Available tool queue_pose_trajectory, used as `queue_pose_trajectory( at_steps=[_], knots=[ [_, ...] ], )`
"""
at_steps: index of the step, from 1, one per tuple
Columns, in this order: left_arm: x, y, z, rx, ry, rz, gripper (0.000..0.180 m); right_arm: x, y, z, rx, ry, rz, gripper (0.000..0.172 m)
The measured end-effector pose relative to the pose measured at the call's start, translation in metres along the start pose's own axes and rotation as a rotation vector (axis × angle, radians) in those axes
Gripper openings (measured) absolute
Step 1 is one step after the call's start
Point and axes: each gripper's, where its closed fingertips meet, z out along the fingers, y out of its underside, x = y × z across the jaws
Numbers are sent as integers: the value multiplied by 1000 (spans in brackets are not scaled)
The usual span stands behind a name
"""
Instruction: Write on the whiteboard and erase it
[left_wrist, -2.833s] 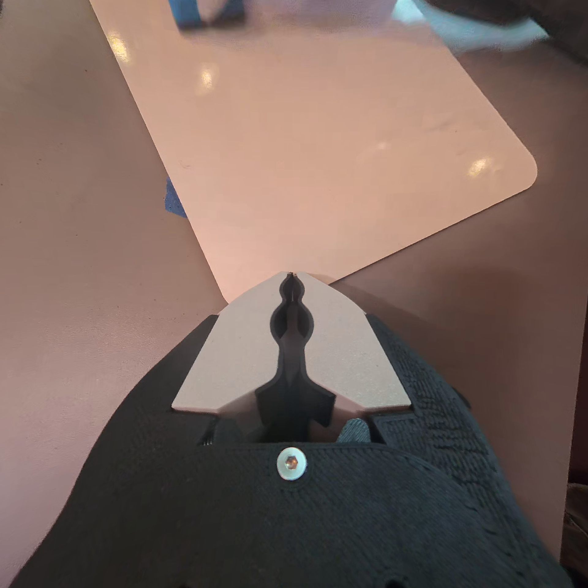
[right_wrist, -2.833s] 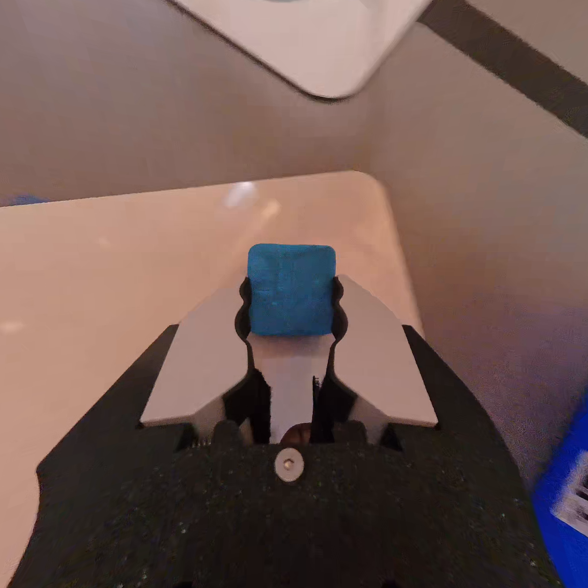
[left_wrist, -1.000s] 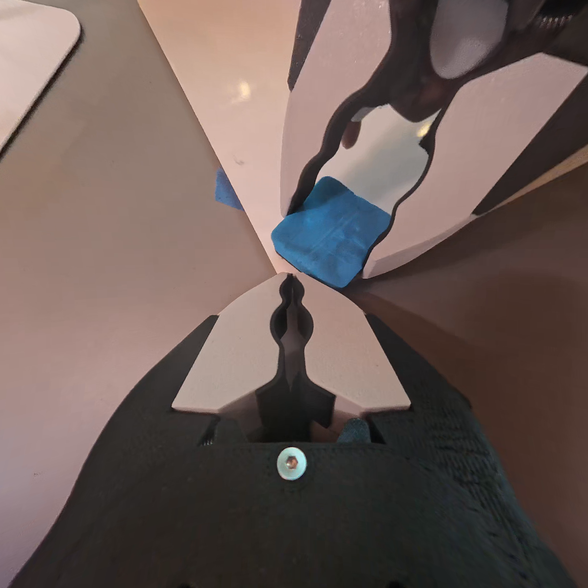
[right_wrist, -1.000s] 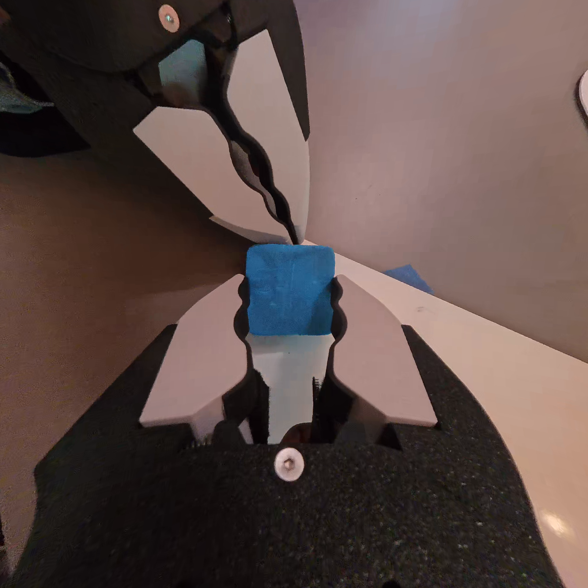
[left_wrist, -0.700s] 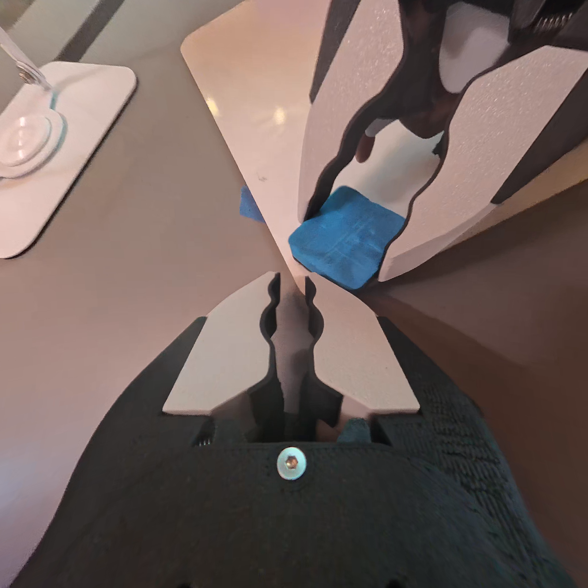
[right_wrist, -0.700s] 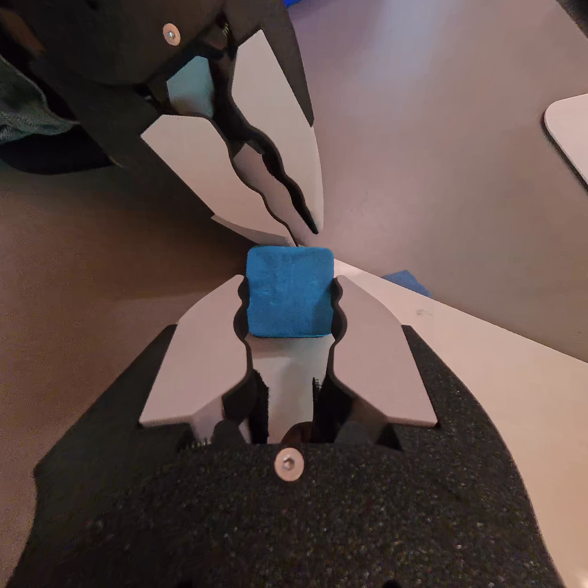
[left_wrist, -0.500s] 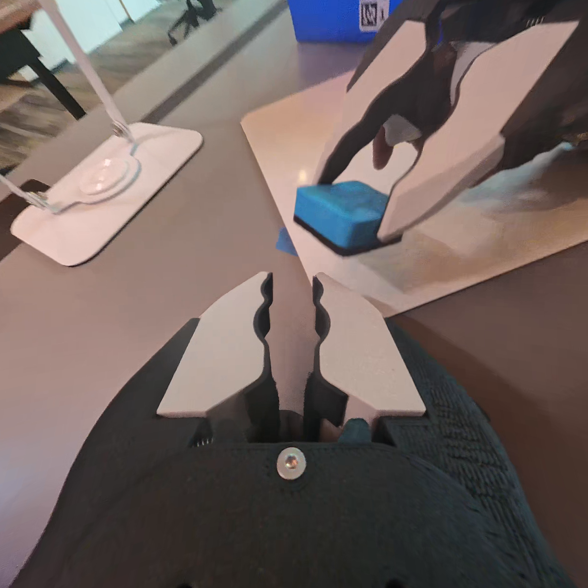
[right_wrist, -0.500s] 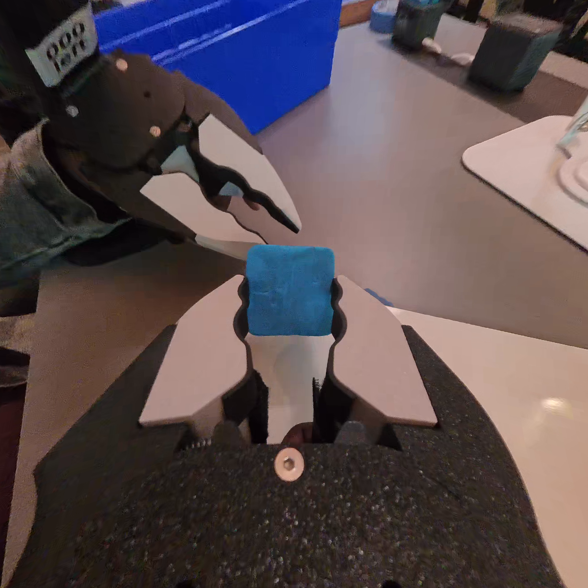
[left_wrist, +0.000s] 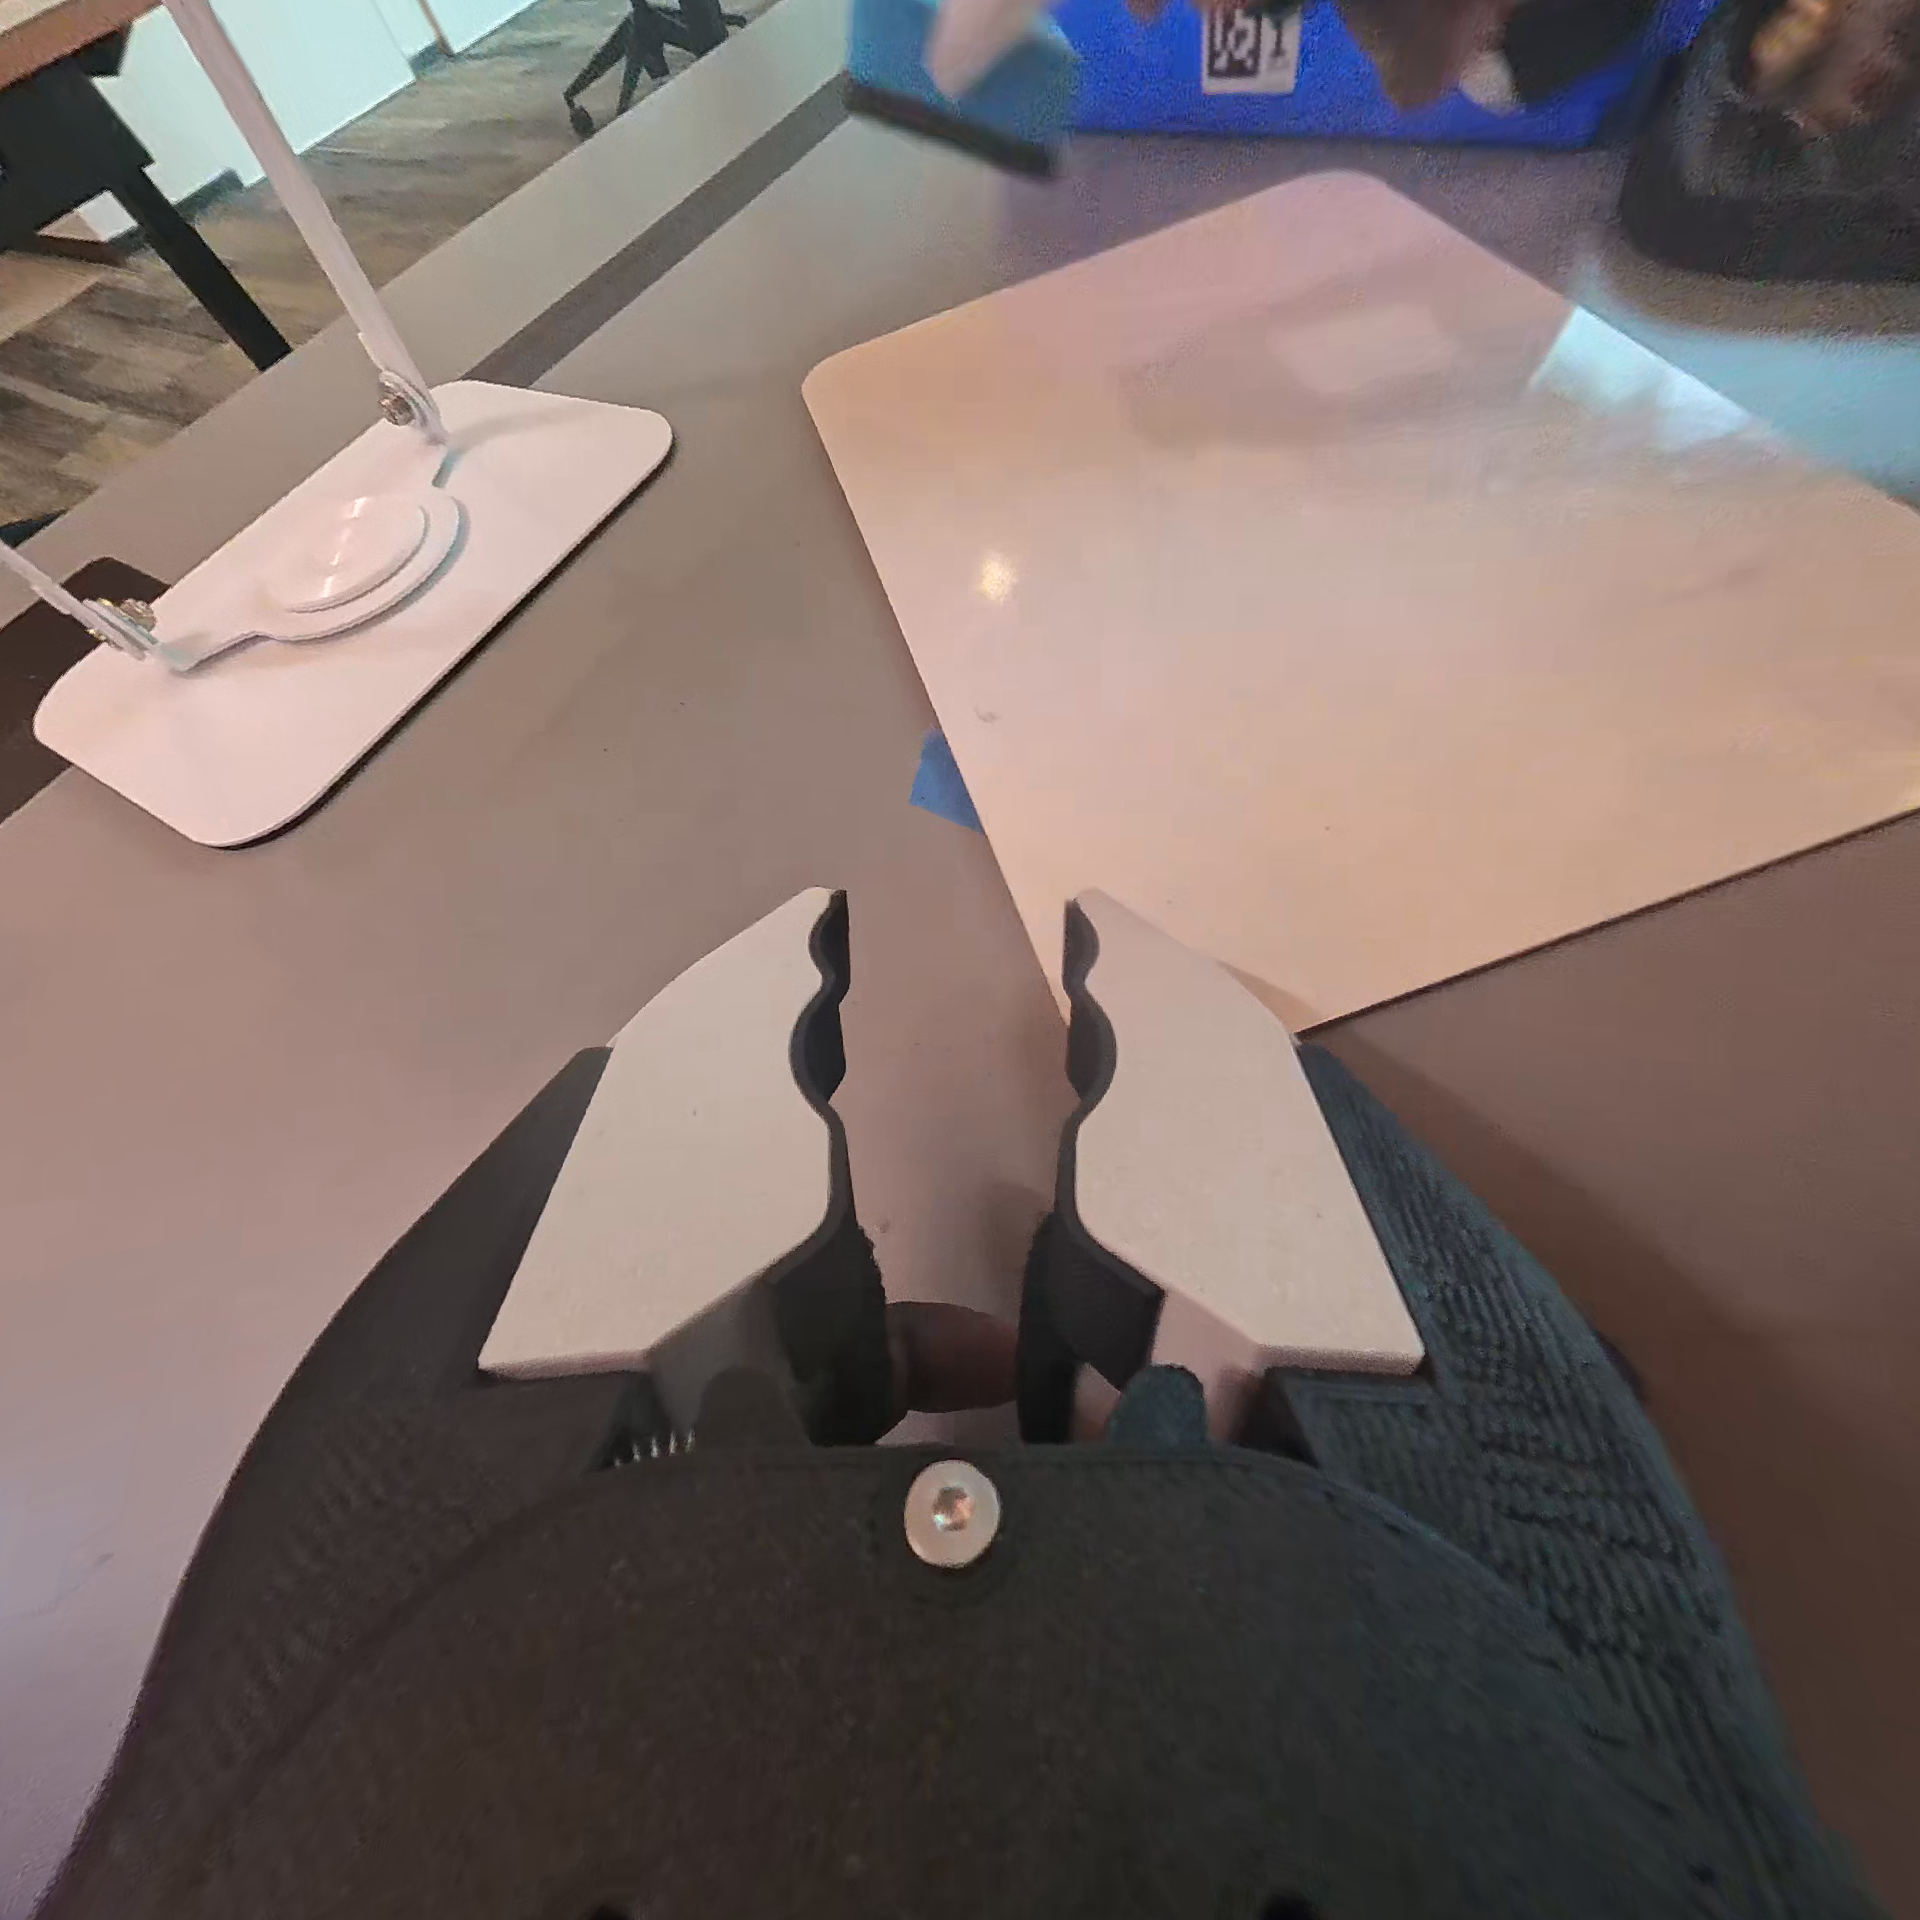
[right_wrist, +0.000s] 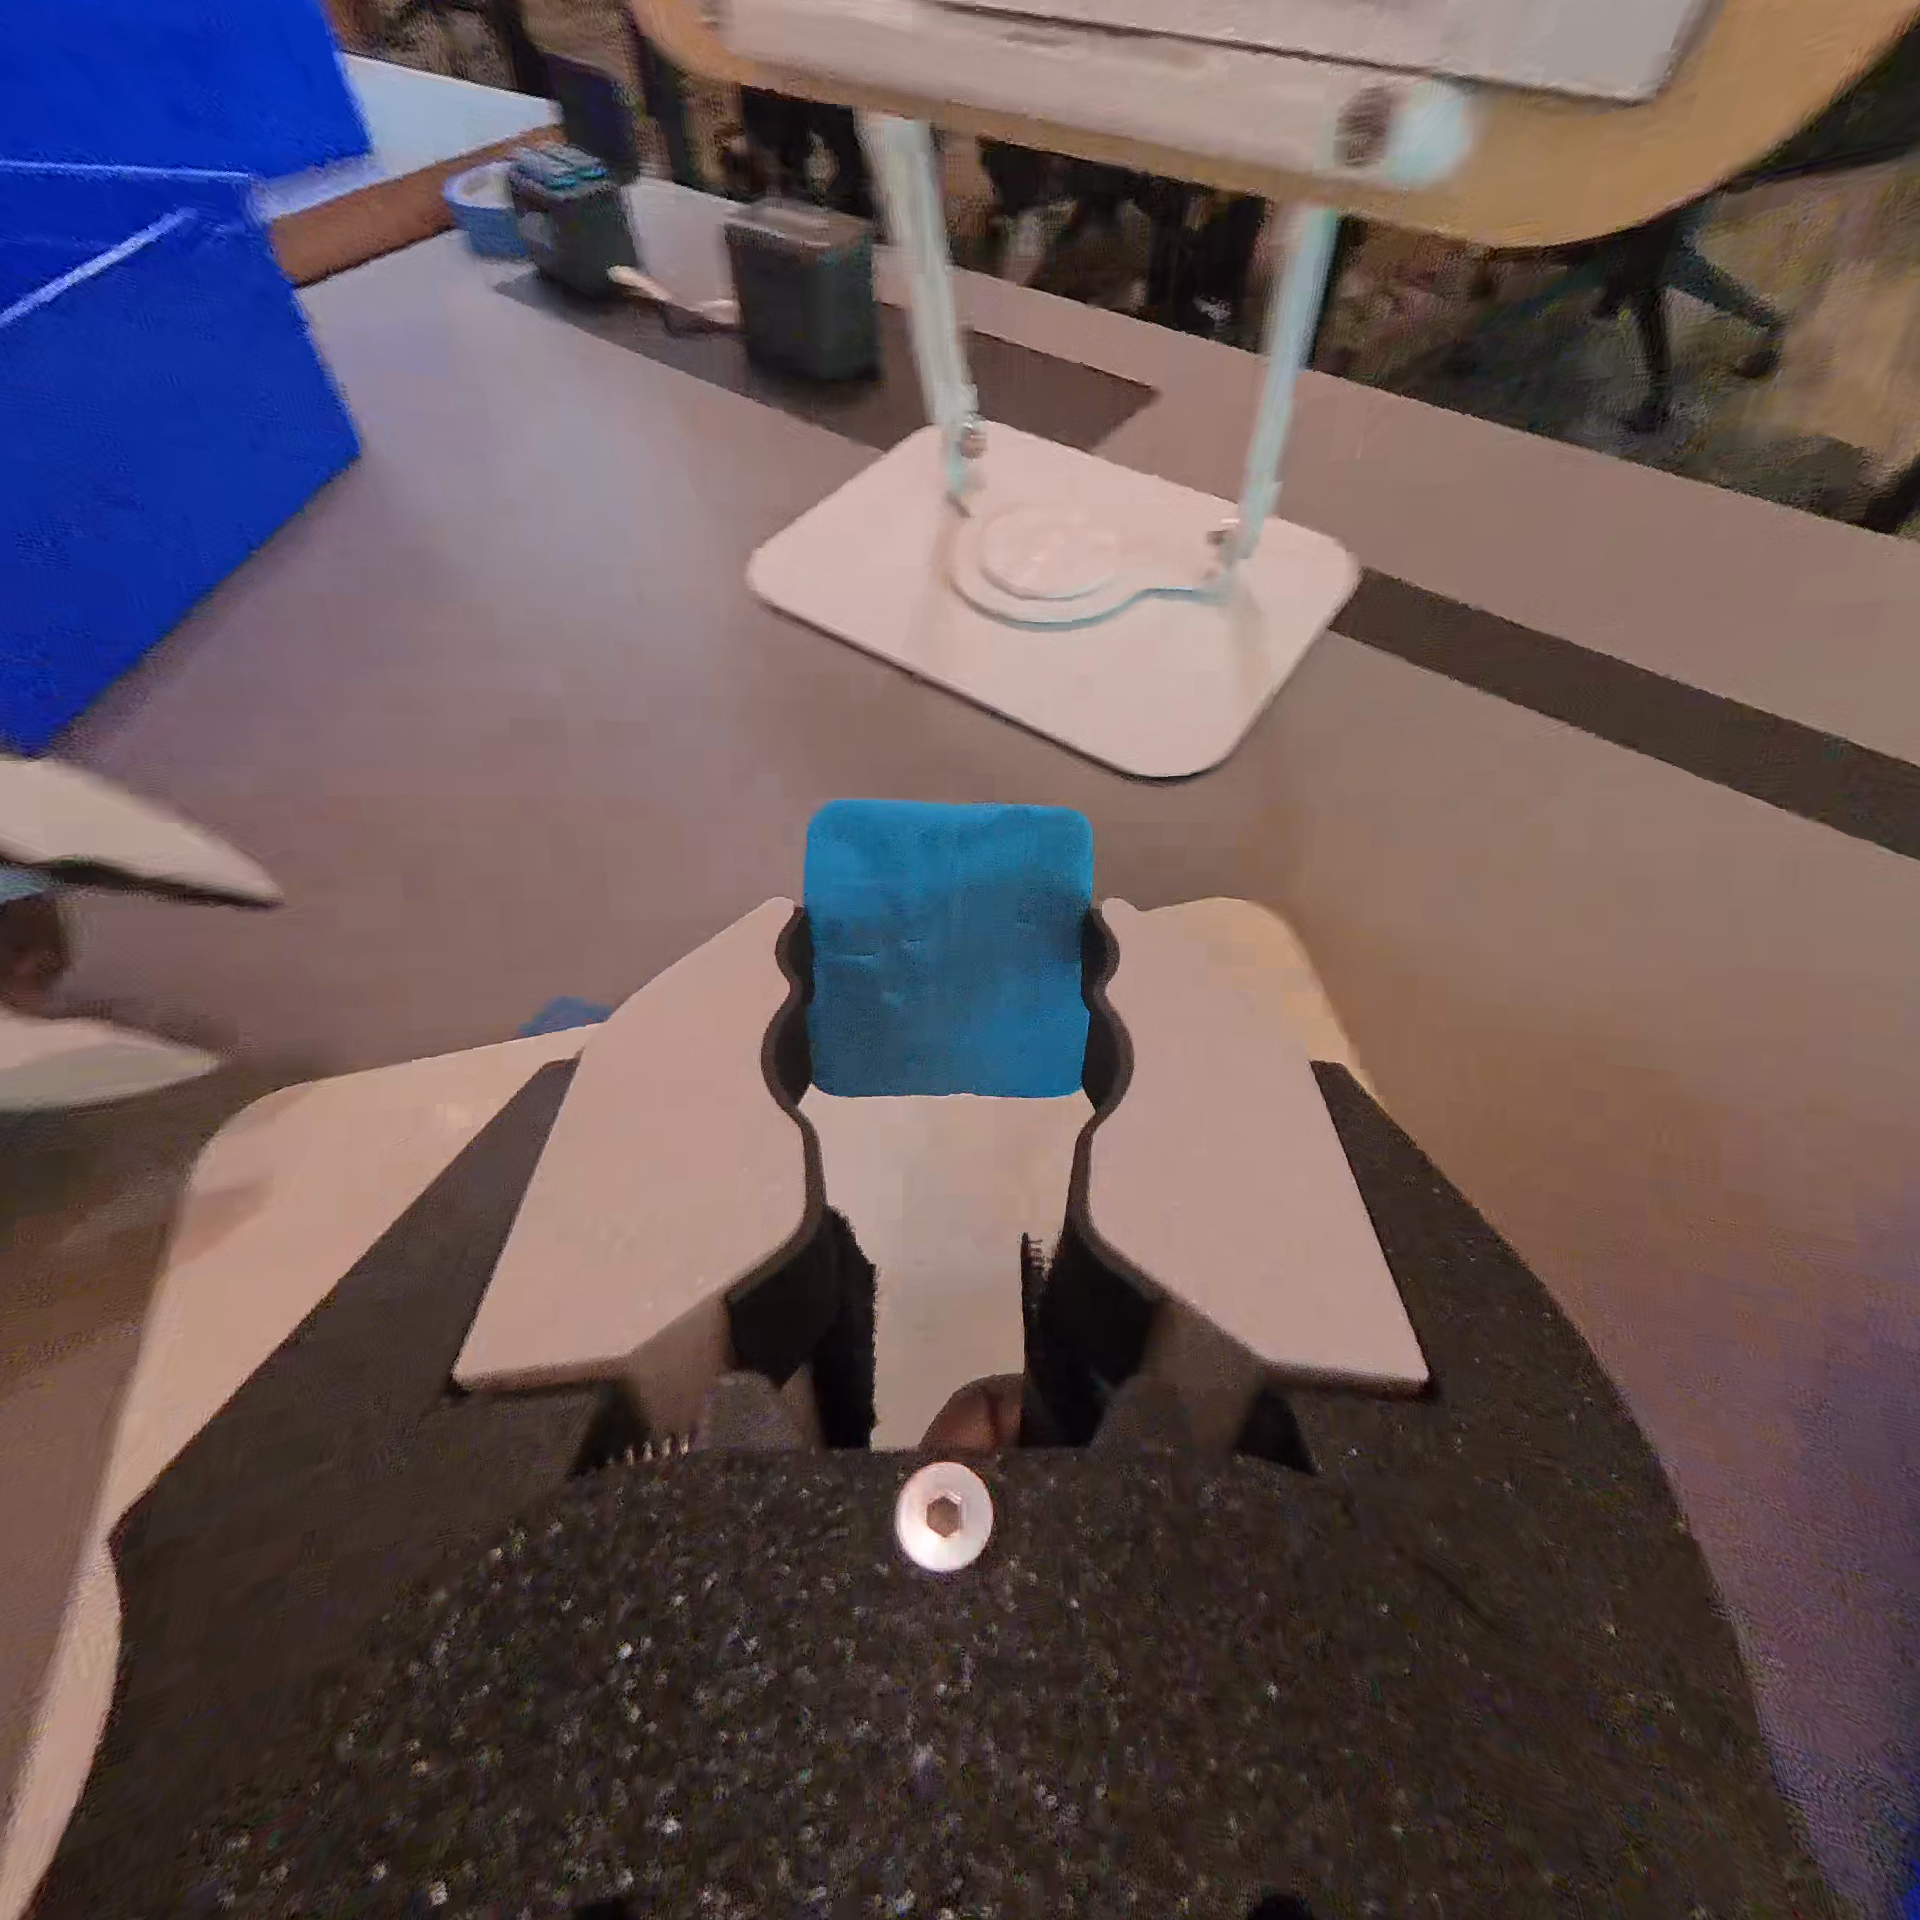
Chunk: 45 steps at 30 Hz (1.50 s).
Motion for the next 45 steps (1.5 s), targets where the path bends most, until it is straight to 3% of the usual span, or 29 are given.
queue_pose_trajectory(
  at_steps=[2, 4, 6, 9, 12, 15, 18, 21, 24, 27, 29, 31, 33, 39, 45],
  knots=[
    [2, 1, 1, -6, -2, 42, 40, 70, 1, 8, -77, 184, 17, 50],
    [2, 3, 1, -15, -14, 81, 40, 120, 21, 21, -193, 266, 106, 50],
    [3, 5, 2, -28, -4, 73, 39, 140, 38, 29, -259, 280, 178, 50],
    [6, 8, 2, -60, 34, -1, 39, 156, 55, 33, -359, 340, 94, 51],
    [7, 6, 1, -48, 47, -17, 39, 154, 73, 39, -429, 280, 138, 51],
    [13, 2, 0, -21, 79, 0, 45, 162, 71, 39, -418, 338, 101, 70],
    [18, -7, -3, 22, 98, 14, 49, 158, 34, 36, -266, 380, 23, 80],
    [17, -22, -11, 83, 75, 15, 51, 119, -14, 41, -41, 247, -76, 74],
    [22, -40, -48, 39, 70, -57, 51, 65, -22, 47, -45, -2, -180, 68],
    [-15, -45, -120, -25, -154, -85, 45, 47, -19, 47, -81, -72, -222, 68],
    [-55, -28, -174, -137, -320, -138, 44, 41, -23, 44, -56, -108, -204, 66],
    [-98, 9, -218, -353, -460, -186, 44, 36, -26, 37, -29, -146, -162, 65],
    [-126, 51, -240, -570, -456, -261, 47, 32, -21, 29, -32, -158, -163, 64],
    [-178, 131, -248, -896, -448, -428, 50, 30, -15, 10, 3, -175, -180, 61],
    [-187, 172, -235, -1058, -353, -568, 51, 22, -11, 17, 36, -235, -133, 57]
  ],
)
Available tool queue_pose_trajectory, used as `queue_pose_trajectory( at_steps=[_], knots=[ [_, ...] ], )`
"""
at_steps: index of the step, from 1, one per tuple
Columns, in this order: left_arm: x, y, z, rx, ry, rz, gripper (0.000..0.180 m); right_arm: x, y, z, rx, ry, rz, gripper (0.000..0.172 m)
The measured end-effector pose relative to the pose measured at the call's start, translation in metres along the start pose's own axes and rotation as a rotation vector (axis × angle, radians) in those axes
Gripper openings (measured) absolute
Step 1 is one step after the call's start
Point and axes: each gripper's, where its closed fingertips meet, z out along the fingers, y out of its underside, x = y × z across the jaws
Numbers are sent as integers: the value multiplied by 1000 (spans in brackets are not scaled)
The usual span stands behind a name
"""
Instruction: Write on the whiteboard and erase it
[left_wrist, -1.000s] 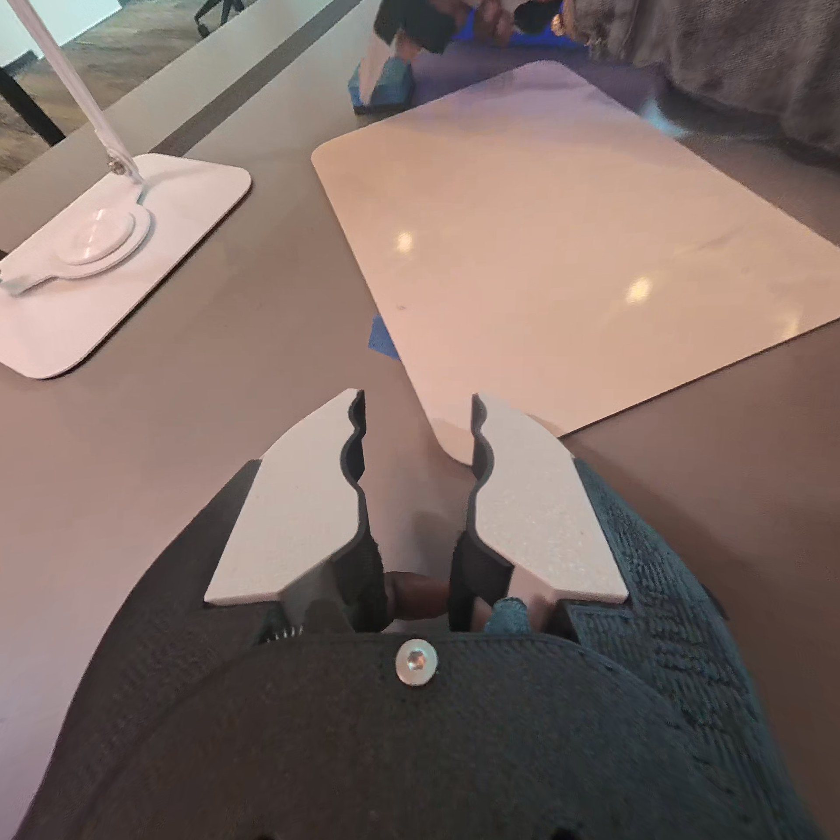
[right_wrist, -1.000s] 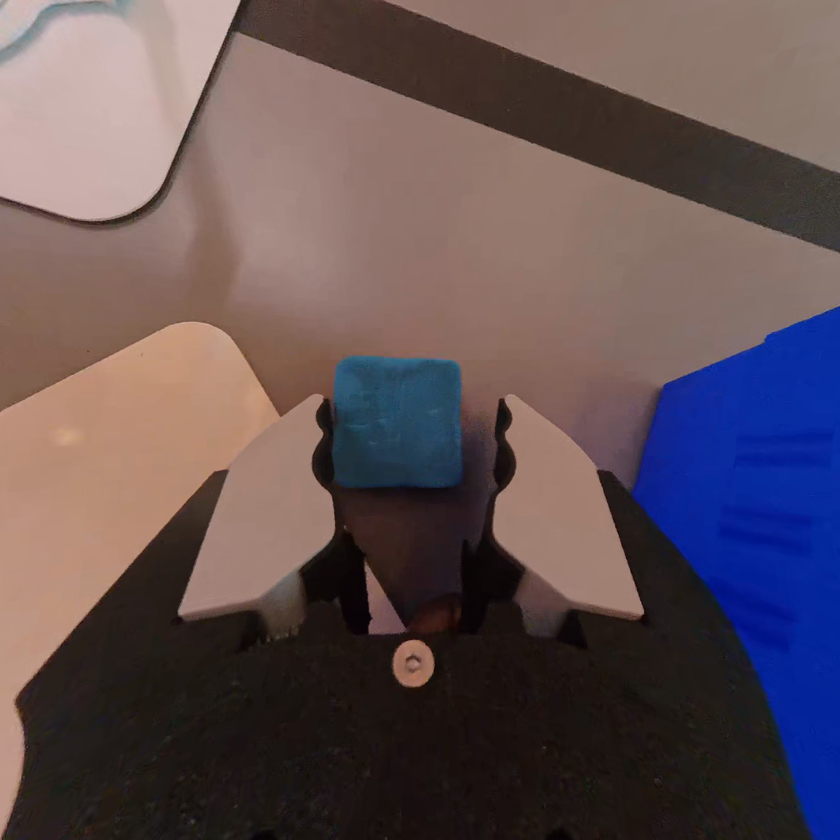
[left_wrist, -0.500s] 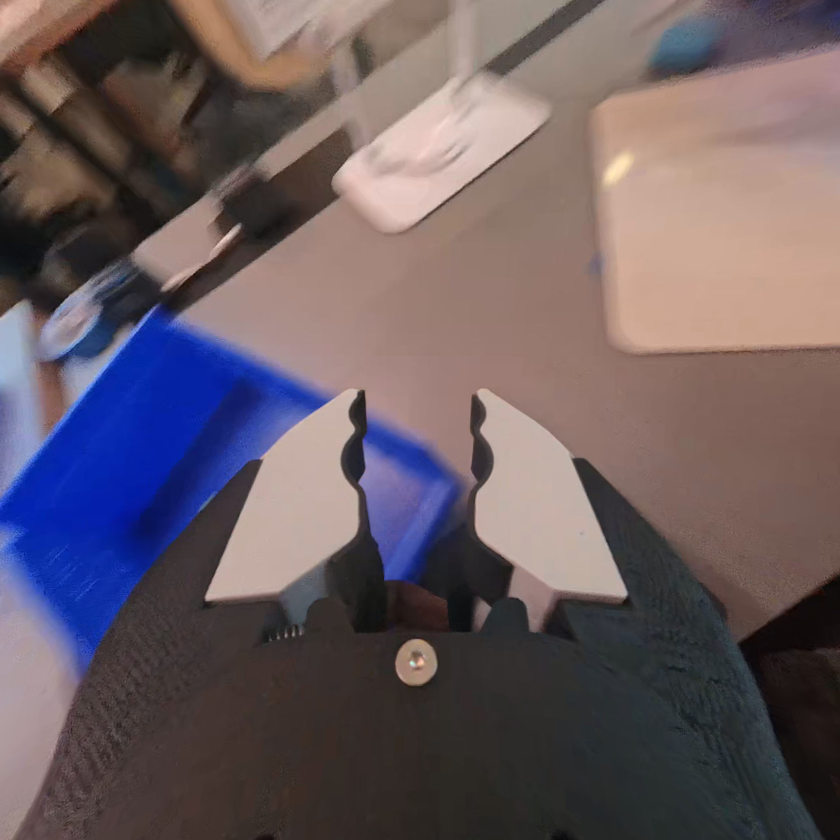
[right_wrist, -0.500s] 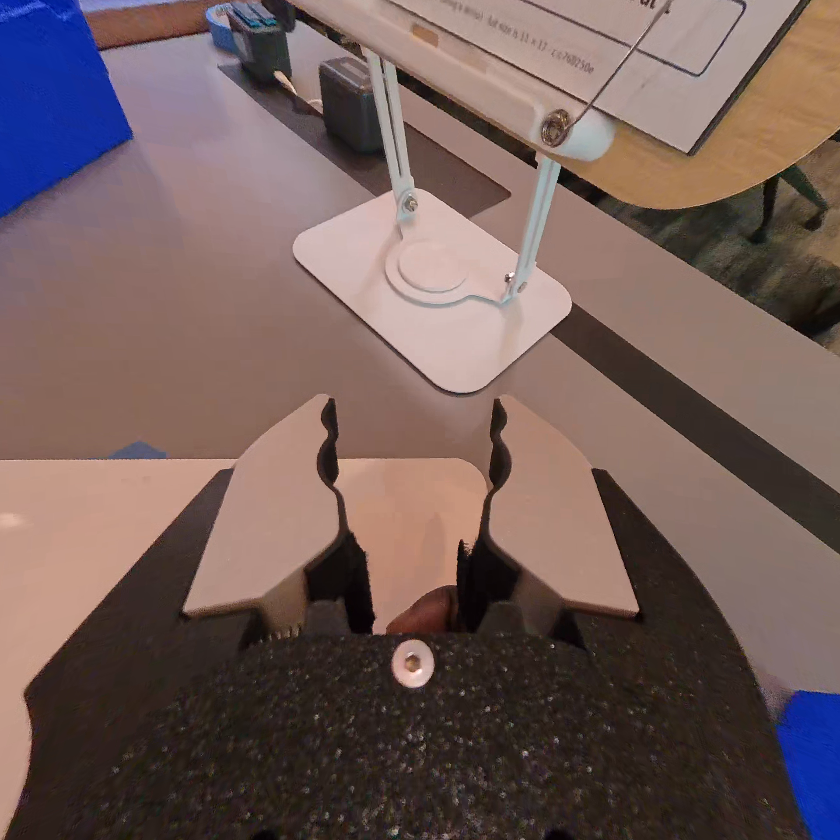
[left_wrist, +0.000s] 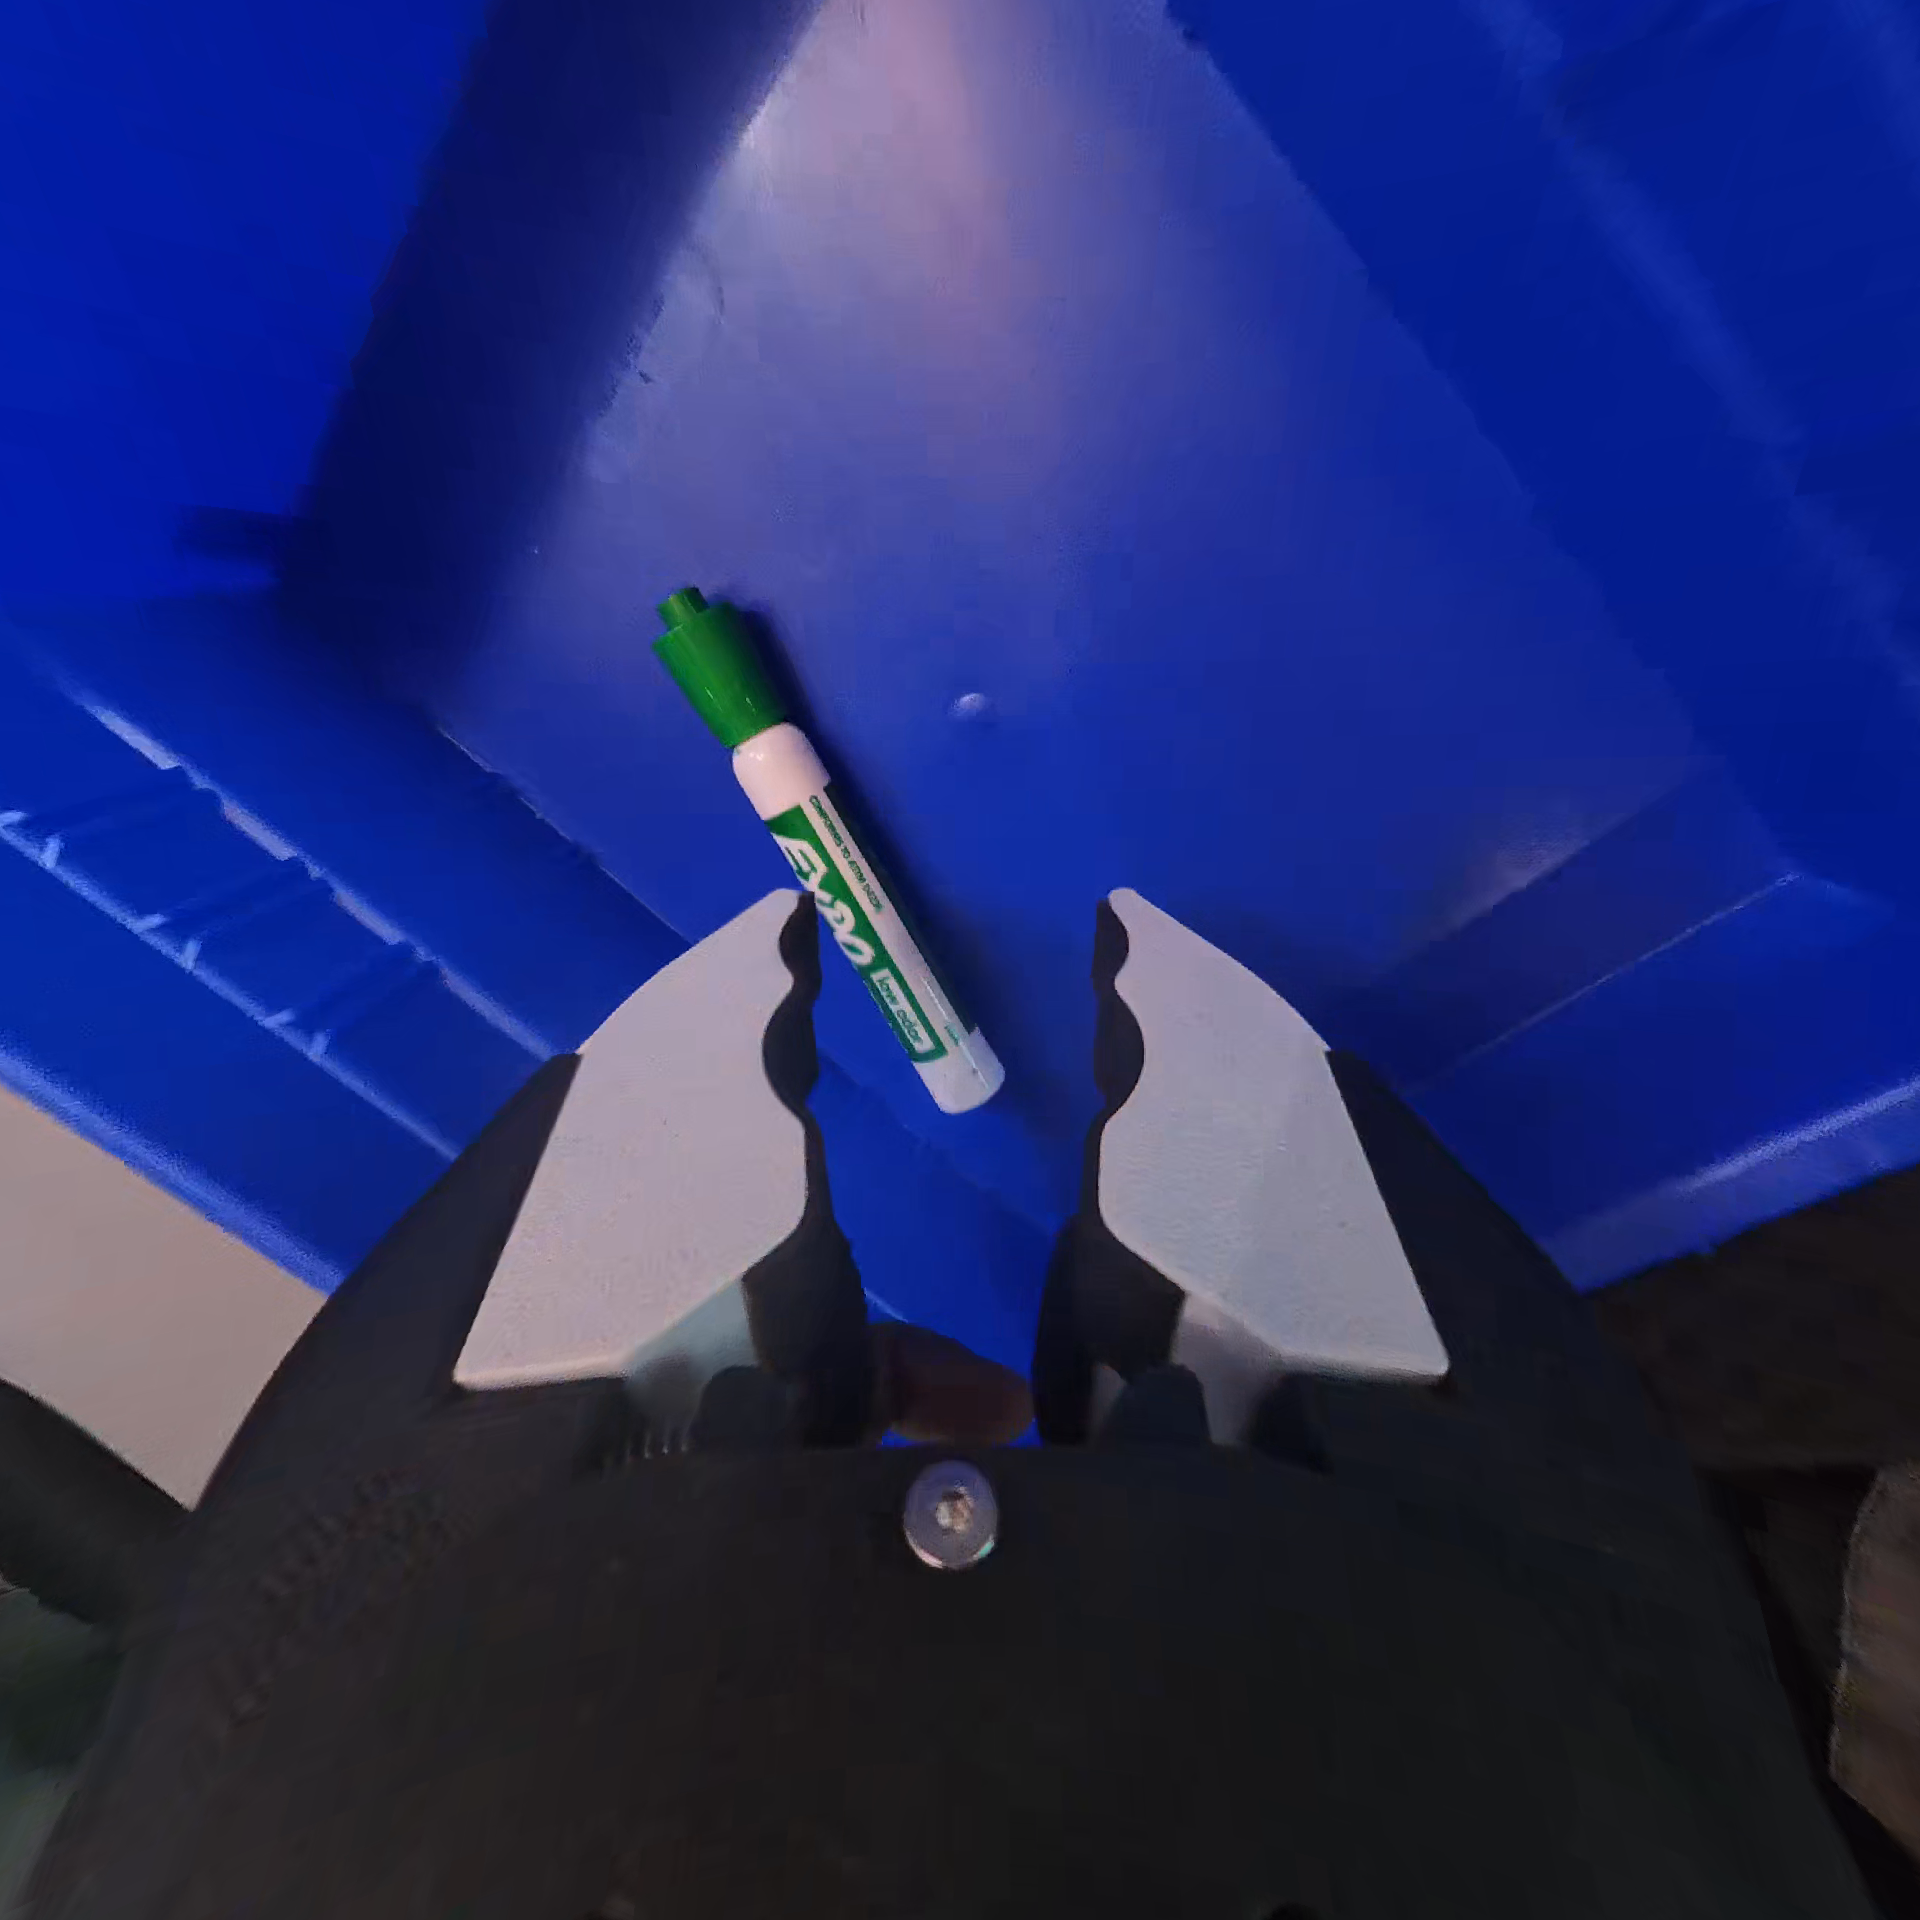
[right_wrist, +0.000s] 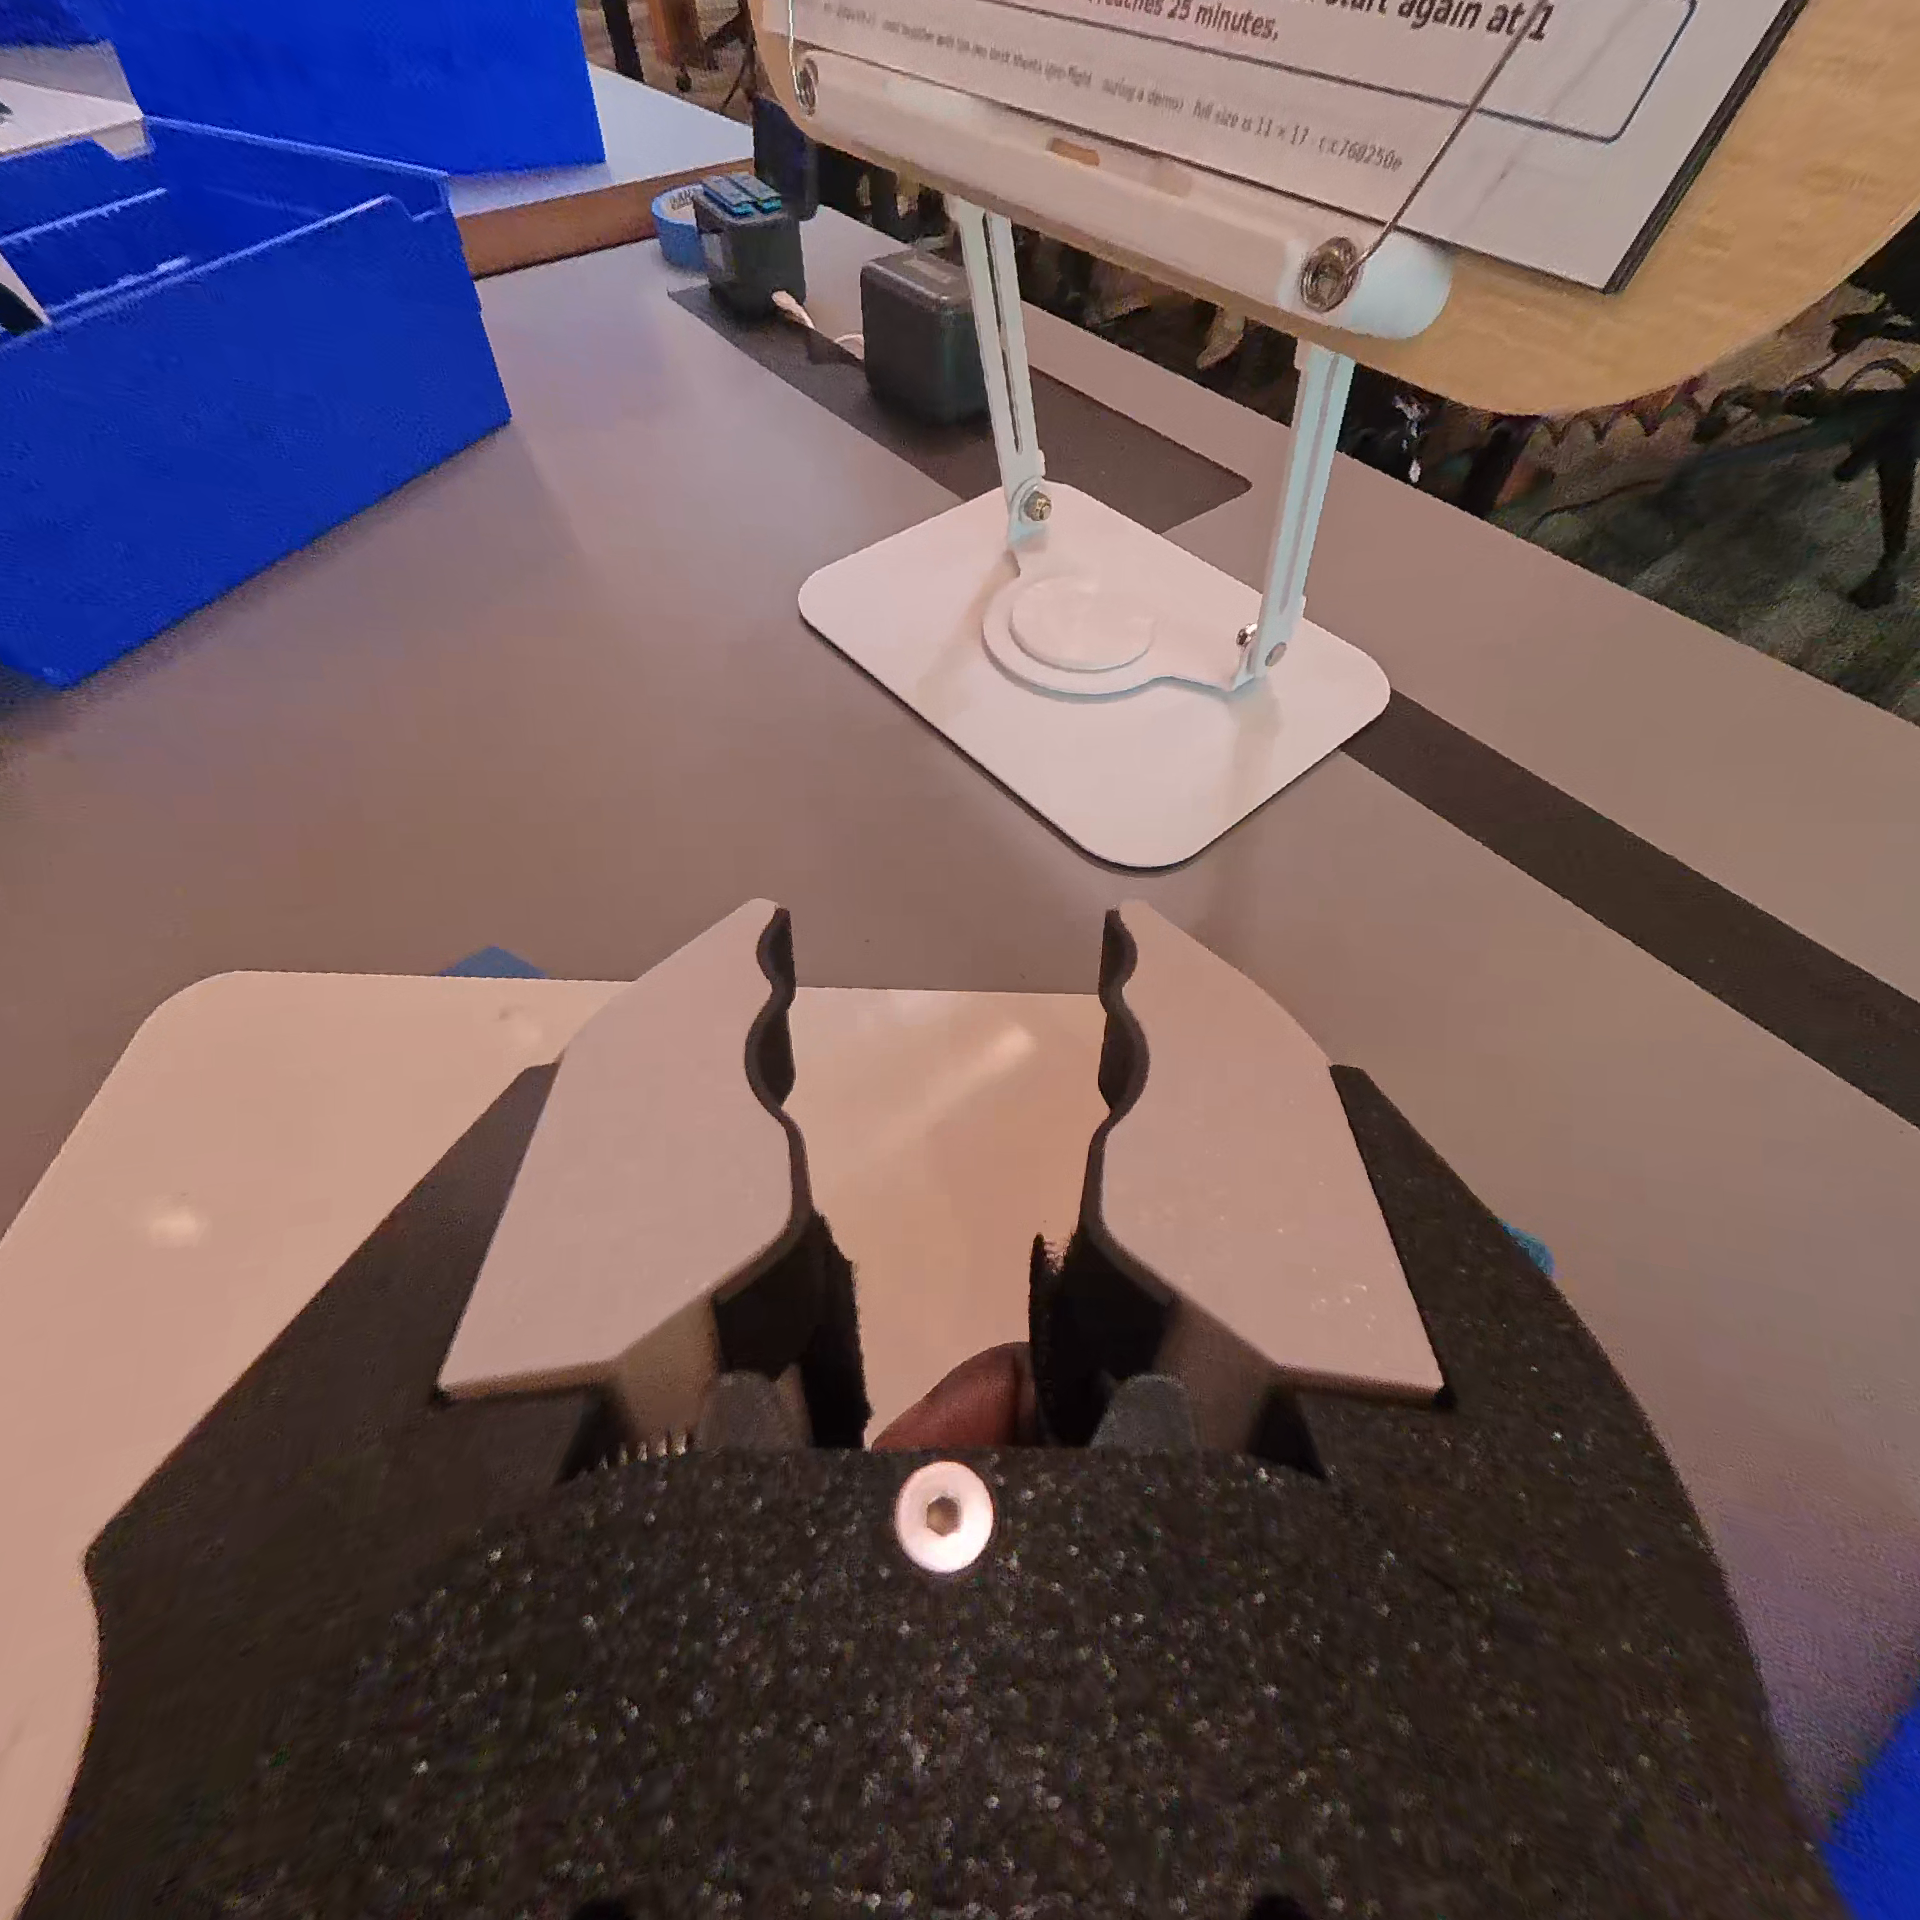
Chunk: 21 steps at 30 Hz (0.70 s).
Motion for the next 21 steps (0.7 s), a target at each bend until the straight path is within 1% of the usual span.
queue_pose_trajectory(
  at_steps=[4, 6, 9, 10, 11, 13, 17, 18, 20, 21],
  knots=[
    [-20, 3, 9, -54, -31, -60, 51, 1, 7, 4, -20, 10, -8, 56],
    [-26, 6, 12, -67, -20, -91, 51, 1, 8, 5, -16, 7, 1, 56],
    [-17, 19, 28, -158, 93, -111, 51, 3, 11, 7, -16, 13, 9, 55],
    [-16, 24, 34, -186, 110, -117, 51, 4, 13, 8, -20, 15, 10, 54],
    [-12, 24, 37, -182, 151, -122, 43, 5, 16, 9, -21, 17, 12, 54],
    [-11, 18, 38, -127, 176, -161, 23, 7, 16, 8, -30, 24, 8, 54],
    [-6, 17, 35, -82, 161, -104, 19, 6, 20, 9, -38, 24, 0, 54],
    [-3, 13, 30, -38, 156, -99, 19, 5, 20, 9, -34, 25, -6, 54],
    [0, -5, 10, 138, 152, -112, 19, -1, 15, 9, -6, 11, -19, 52],
    [1, -19, -7, 279, 147, -111, 19, -5, 10, 9, 20, -4, -20, 52]
  ],
)
